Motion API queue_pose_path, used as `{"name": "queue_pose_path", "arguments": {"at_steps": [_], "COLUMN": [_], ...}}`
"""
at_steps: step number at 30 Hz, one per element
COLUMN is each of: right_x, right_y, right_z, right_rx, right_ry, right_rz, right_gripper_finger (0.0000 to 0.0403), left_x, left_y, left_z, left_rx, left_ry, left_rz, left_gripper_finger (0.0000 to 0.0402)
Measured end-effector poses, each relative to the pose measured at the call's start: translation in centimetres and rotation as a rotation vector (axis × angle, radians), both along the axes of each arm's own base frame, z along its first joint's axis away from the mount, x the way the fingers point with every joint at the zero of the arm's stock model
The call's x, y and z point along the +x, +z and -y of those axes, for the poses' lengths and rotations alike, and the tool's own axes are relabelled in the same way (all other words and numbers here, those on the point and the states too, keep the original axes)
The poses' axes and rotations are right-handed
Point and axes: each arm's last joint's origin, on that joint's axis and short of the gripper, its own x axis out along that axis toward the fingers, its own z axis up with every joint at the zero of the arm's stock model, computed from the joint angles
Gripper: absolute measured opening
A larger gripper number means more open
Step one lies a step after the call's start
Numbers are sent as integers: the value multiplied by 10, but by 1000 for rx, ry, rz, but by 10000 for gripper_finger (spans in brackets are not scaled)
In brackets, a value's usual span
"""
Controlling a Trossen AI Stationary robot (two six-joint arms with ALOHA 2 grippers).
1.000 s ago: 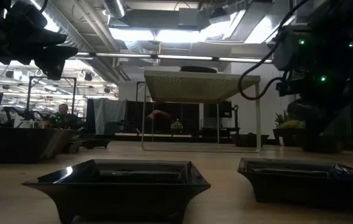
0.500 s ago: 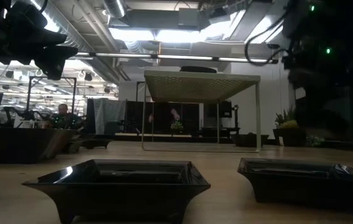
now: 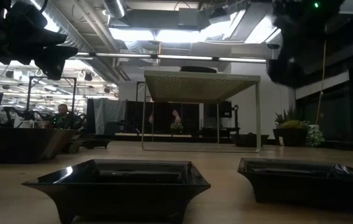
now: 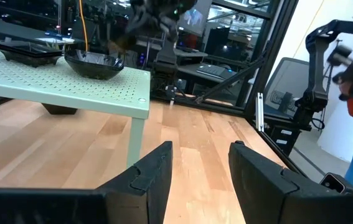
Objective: Pick & Place Mini shaped plates
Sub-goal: Stack the black distorted square plate on top of the black distorted square plates on the shelf
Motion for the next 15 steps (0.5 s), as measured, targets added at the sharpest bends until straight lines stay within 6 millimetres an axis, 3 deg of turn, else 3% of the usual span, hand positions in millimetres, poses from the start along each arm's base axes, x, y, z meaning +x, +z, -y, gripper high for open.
{"name": "queue_pose_path", "arguments": {"at_steps": [8,15], "right_x": [27,58], "right_y": [29,30], "right_z": [3,7], "right_rx": [-284,-382], "right_ry": [209,448], "right_rz": [-167,-234], "right_gripper_finger": [2,2], "left_x": [0,0], "left_y": [0,0], "left_z": [0,0], "left_rx": [0,0], "left_ry": [0,0], "left_rz": [0,0], "left_gripper_finger": [152,152]}}
